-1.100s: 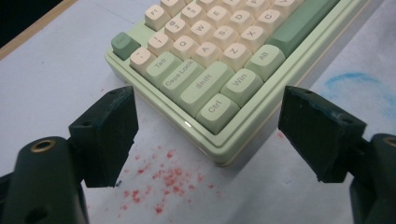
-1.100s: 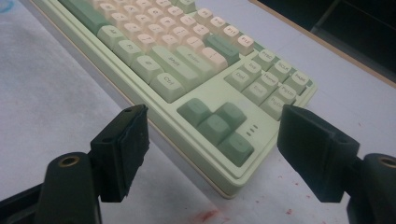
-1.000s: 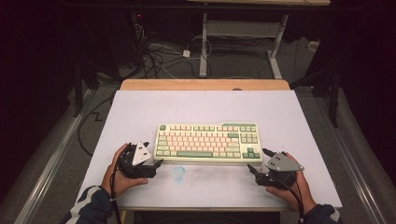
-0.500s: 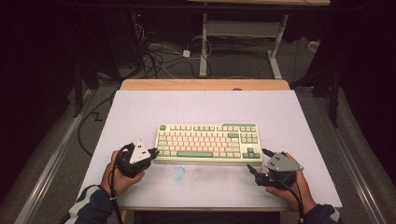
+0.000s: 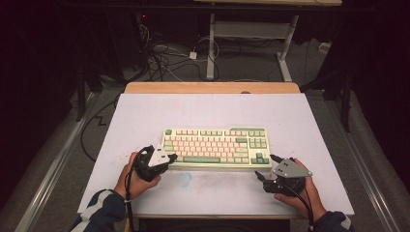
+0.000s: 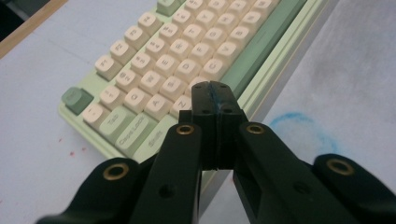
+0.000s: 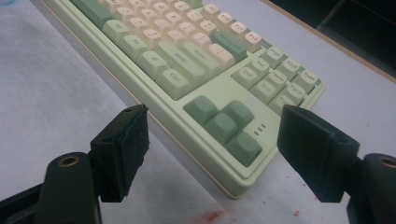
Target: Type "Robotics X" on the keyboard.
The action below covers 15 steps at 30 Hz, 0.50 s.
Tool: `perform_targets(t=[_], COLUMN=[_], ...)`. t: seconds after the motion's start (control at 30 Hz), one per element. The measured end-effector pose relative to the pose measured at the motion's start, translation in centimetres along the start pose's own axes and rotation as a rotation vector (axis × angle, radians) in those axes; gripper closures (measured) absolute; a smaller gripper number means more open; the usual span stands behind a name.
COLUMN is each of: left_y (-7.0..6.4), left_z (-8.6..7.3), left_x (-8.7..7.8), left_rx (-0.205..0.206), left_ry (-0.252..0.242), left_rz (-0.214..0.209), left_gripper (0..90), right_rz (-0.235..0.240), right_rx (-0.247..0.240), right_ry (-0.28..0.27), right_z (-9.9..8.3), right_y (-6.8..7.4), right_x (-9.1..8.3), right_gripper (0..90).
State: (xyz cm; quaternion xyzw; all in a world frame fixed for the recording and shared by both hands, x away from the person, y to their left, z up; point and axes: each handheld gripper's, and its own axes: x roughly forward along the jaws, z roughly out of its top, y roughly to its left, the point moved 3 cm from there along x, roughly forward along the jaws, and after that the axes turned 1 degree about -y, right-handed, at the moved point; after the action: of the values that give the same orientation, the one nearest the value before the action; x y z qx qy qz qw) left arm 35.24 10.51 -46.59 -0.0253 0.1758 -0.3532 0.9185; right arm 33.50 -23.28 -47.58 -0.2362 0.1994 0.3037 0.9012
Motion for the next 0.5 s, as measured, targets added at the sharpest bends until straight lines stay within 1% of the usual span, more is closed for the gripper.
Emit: perform_targets(t=[0.13, 0.2, 0.27, 0.5], left_y=[-0.7, -1.0, -1.3, -2.5], left_z=[0.3, 0.4, 0.6, 0.9], left_x=[0.7, 1.2, 1.8, 4.1], left_rx=[0.009, 0.007, 0.013, 0.036], left_ry=[0.006, 0.003, 0.002, 0.030], left_rz=[-0.015, -0.021, -0.030, -0.070], left_gripper=[87.1, 87.1, 85.9, 87.2], right_rz=[0.000, 0.002, 0.003, 0.008], right_rx=[0.002, 0.001, 0.004, 0.002], right_ry=[0.000, -0.001, 0.001, 0.008], right_z=[0.0, 0.0, 0.0, -0.1], right_y=[0.0, 0.0, 0.0, 0.1], right_x=[0.0, 0.1, 0.1, 0.2], right_gripper=[25.6, 25.6, 25.6, 25.6])
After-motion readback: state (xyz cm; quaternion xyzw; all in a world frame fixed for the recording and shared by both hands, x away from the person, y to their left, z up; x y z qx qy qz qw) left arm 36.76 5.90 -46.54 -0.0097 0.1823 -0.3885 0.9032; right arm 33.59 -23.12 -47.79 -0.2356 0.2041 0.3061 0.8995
